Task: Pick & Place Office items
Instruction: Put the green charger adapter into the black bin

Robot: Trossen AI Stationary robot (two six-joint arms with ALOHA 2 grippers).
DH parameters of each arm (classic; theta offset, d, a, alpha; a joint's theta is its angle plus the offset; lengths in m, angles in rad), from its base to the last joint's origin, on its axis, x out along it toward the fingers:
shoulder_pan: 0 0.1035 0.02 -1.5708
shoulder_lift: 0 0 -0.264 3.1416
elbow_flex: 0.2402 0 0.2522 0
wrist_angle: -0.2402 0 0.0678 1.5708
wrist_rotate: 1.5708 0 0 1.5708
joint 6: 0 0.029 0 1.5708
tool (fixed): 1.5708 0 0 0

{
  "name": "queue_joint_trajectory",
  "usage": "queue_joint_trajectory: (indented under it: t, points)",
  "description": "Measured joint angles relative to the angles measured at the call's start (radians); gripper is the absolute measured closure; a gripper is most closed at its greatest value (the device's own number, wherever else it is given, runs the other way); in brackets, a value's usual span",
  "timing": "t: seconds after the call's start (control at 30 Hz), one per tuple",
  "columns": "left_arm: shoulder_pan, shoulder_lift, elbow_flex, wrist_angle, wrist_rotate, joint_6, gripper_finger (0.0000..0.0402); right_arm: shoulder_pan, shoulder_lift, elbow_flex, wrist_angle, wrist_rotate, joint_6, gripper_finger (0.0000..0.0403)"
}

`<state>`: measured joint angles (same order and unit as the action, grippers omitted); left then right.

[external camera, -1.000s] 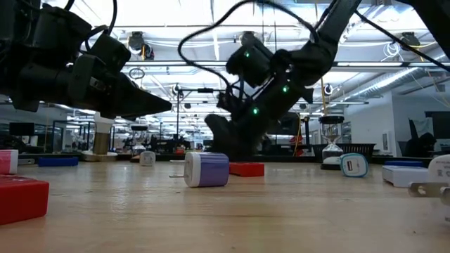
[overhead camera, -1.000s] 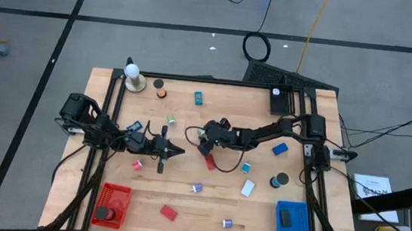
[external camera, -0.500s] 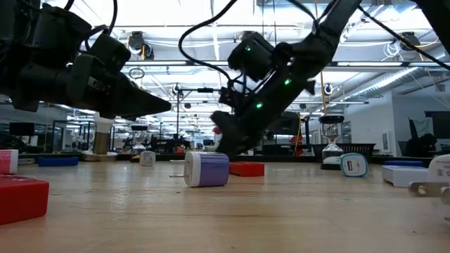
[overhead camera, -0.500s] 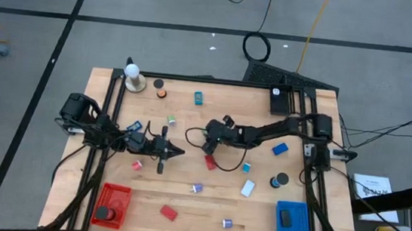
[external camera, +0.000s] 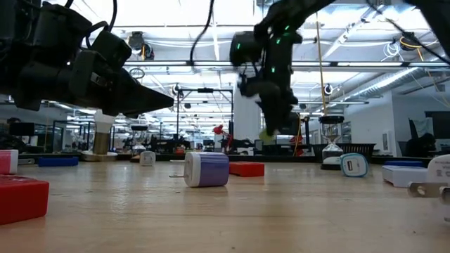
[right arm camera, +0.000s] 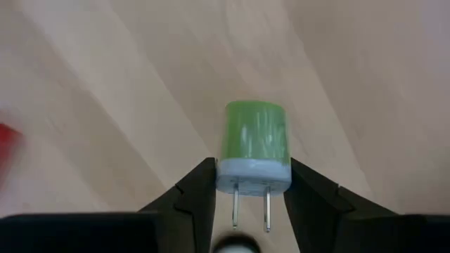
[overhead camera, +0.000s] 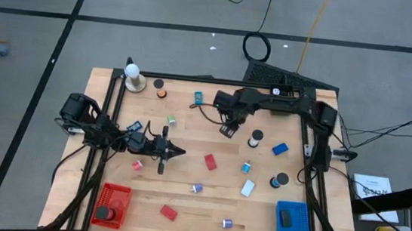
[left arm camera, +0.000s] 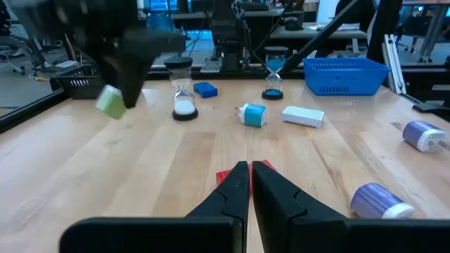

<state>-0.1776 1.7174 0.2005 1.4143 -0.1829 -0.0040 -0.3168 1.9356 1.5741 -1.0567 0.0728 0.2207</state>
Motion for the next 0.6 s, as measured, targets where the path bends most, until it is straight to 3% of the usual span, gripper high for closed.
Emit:
queue_joint_trajectory:
  t: [0.23,0.6]
  points:
    - [-0.002,0.0,0.0,-0.007,0.0,-0.001,0.0376,-0.039,0.108,0.028,-0.116,-0.026,-0.042,0.0267]
    - [-0.002,0.0,0.0,-0.007,0.0,-0.003,0.0376,-0.056,0.108,0.027,-0.22,-0.08,-0.04,0.0268]
